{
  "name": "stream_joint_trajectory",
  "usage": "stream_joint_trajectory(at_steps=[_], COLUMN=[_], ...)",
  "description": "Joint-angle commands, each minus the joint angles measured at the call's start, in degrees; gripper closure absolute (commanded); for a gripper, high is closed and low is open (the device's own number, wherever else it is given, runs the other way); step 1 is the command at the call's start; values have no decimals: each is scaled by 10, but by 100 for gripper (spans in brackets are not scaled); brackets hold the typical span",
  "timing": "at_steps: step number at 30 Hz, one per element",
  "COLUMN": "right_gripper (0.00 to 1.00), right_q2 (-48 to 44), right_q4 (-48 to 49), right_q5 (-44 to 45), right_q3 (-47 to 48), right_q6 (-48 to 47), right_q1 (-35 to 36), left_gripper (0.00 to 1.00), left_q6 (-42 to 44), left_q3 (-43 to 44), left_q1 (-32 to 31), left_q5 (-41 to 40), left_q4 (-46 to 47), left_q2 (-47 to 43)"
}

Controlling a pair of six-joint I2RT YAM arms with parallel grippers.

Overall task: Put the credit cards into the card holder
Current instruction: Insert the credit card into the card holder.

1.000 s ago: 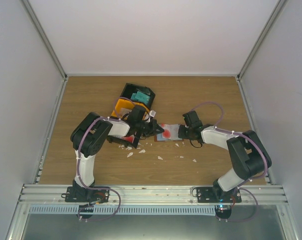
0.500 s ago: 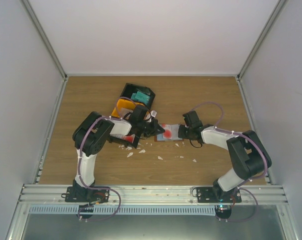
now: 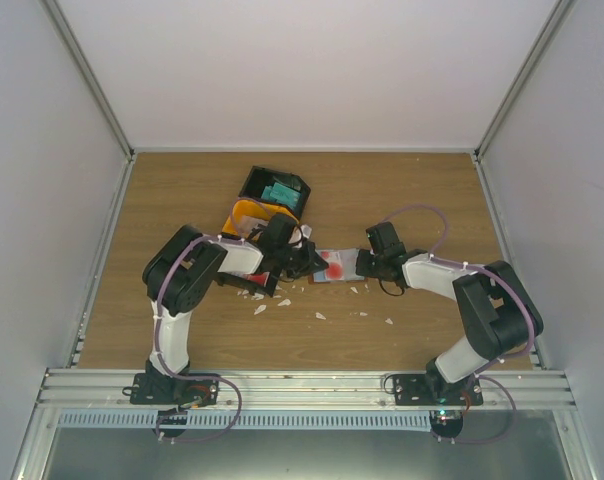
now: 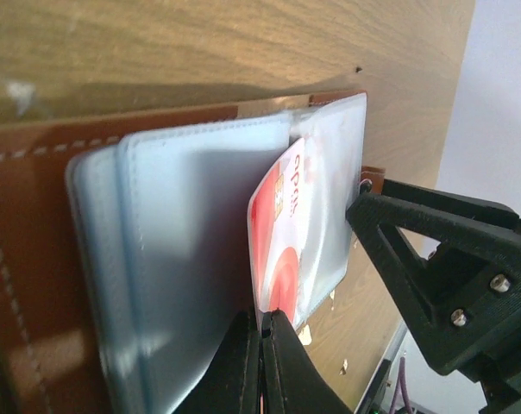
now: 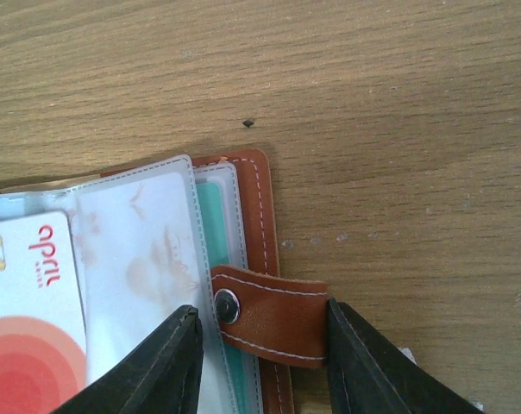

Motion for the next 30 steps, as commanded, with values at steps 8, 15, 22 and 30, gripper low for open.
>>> stream_joint_trajectory(at_steps=[8,15,22,30], right_gripper=[60,60,60,60], right_q2=[26,26,25,25], right_q4=[-35,-32,-30,-24], right_q5=[-28,-31,-33,-39], right_q3=[-28,-28,-29,-31], right_q6=[13,11,11,12], right_q1=[4,5,4,5], left_gripper=[100,100,100,100], left_q6=[-22,-30,-34,-21], left_q3=[-26,1,12,26], left_q1=[-11,-10,-11,-11], left_q5=[-57,-35,-35,-18], left_q4=[-47,-40,-46,-34], left_q2=[-26,7,20,37])
